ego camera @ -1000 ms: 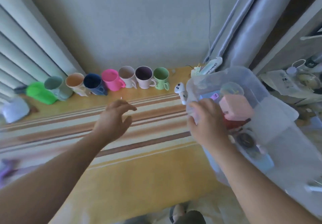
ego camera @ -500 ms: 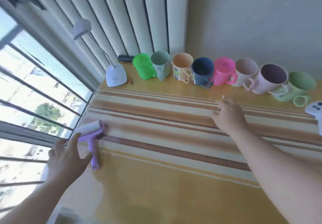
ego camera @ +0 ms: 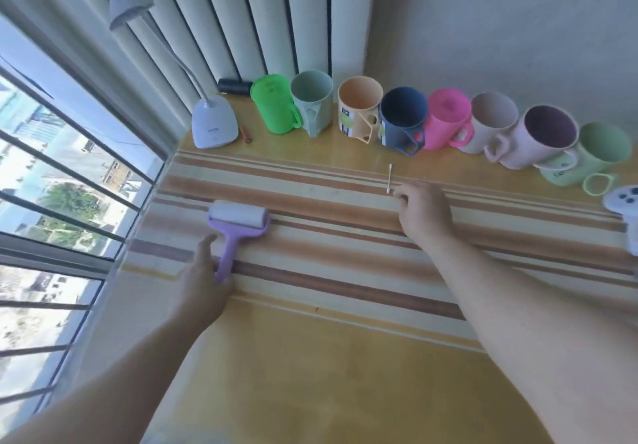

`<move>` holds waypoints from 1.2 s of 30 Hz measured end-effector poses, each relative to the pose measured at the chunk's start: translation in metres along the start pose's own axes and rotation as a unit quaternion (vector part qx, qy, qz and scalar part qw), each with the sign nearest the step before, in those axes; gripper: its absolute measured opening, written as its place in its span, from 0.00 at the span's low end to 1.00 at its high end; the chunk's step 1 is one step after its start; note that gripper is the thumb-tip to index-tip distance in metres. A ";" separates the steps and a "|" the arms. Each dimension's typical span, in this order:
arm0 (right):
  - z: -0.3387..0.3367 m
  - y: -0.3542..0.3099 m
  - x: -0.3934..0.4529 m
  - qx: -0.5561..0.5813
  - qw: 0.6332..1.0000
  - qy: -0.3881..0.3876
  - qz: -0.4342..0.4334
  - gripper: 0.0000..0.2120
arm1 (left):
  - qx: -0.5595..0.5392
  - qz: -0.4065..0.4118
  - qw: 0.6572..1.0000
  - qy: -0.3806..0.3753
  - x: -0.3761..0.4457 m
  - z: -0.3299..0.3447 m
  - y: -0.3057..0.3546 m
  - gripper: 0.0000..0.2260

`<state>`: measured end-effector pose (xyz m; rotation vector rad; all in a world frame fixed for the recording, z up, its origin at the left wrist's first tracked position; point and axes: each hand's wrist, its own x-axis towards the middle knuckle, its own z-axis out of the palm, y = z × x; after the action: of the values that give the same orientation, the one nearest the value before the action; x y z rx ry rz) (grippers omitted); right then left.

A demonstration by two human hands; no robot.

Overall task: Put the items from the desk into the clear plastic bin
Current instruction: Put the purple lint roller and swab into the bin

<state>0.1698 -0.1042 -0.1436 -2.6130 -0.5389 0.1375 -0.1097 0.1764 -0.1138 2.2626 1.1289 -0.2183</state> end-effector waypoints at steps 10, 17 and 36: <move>0.017 -0.038 0.041 -0.033 0.992 -0.052 0.109 0.16 | 0.017 0.071 0.992 -0.099 -0.033 0.083 0.102 0.15; 0.006 -0.031 0.003 -0.100 0.985 -0.142 0.005 0.07 | -0.022 0.059 0.989 -0.132 -0.054 0.089 0.099 0.07; -0.416 0.242 -0.374 -0.064 0.923 0.170 0.340 0.06 | 0.043 0.696 0.700 -0.157 -0.307 0.158 0.527 0.17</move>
<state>-0.0109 -0.6256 0.1147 -2.7488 0.5071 -0.1388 0.1229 -0.3652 0.1089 2.3713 -0.9183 -0.0068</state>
